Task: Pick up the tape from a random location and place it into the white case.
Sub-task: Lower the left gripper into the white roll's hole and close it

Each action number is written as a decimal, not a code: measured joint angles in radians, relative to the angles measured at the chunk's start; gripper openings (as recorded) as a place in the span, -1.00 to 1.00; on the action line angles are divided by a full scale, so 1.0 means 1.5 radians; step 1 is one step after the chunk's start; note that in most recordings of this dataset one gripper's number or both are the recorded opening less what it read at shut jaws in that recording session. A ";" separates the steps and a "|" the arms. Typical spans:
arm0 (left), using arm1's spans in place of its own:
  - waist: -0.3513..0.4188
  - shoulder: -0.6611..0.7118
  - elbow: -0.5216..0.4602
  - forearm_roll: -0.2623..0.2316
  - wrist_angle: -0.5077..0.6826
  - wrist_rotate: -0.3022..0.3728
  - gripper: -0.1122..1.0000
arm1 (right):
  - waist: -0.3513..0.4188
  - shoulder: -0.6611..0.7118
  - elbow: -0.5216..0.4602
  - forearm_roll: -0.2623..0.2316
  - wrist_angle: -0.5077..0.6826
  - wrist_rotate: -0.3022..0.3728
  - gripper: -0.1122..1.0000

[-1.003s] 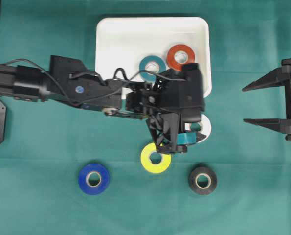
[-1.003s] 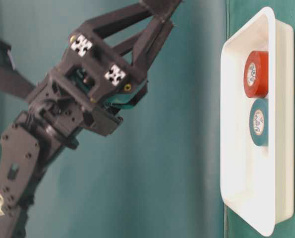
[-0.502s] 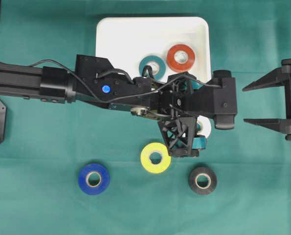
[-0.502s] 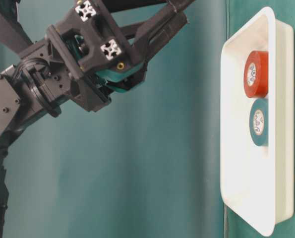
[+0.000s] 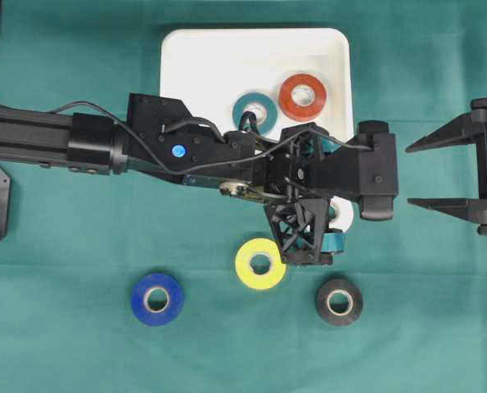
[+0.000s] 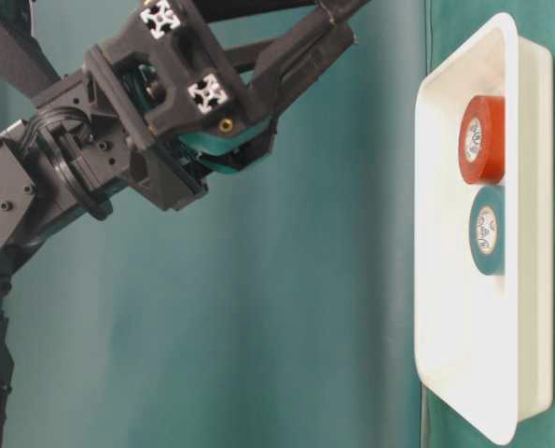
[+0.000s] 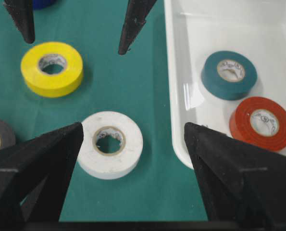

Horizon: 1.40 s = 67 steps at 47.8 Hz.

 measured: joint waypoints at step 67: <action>0.000 0.062 0.024 0.000 -0.038 0.000 0.94 | 0.000 0.002 0.000 -0.001 -0.001 0.000 0.73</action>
